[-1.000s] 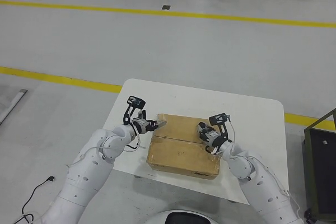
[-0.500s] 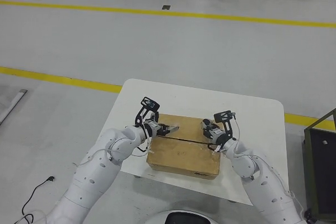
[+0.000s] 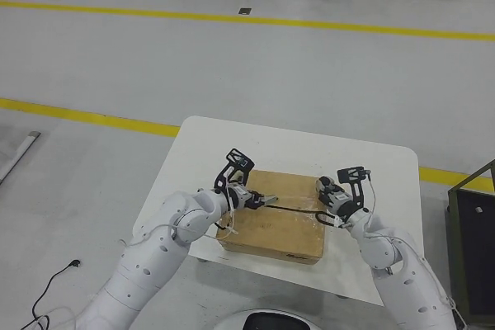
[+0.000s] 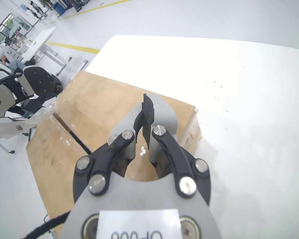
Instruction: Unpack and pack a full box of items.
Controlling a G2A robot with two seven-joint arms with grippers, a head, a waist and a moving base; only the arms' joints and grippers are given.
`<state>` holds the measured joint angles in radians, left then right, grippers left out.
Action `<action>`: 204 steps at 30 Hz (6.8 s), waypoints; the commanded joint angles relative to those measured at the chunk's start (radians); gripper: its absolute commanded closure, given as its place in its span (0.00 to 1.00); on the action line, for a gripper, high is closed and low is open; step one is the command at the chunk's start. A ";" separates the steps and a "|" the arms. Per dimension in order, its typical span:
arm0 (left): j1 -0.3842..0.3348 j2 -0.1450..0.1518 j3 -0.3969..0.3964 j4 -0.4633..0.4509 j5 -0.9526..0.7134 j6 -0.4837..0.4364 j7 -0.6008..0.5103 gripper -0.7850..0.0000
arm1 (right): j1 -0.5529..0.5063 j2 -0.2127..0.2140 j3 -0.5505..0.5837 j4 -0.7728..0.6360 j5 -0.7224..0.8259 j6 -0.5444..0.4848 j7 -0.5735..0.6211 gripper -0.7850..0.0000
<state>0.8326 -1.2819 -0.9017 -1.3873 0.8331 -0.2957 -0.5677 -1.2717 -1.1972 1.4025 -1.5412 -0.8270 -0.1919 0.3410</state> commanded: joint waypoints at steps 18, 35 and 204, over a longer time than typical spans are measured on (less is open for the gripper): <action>0.023 -0.003 -0.034 -0.049 0.041 0.051 0.004 0.00 | -0.178 0.039 0.226 -0.157 0.278 -0.213 0.164 0.52; 0.181 0.058 -0.316 -0.204 0.038 0.079 -0.067 0.00 | -0.140 0.048 0.034 -0.199 -0.021 -0.456 0.174 0.31; 0.051 0.014 -0.108 0.070 0.160 0.221 -0.215 0.00 | -0.134 0.091 0.240 -0.287 -0.485 -0.500 0.036 1.00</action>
<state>0.8825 -1.2674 -1.0090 -1.3163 0.9930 -0.0749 -0.7827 -1.4037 -1.1058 1.6473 -1.8292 -1.3366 -0.6746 0.3940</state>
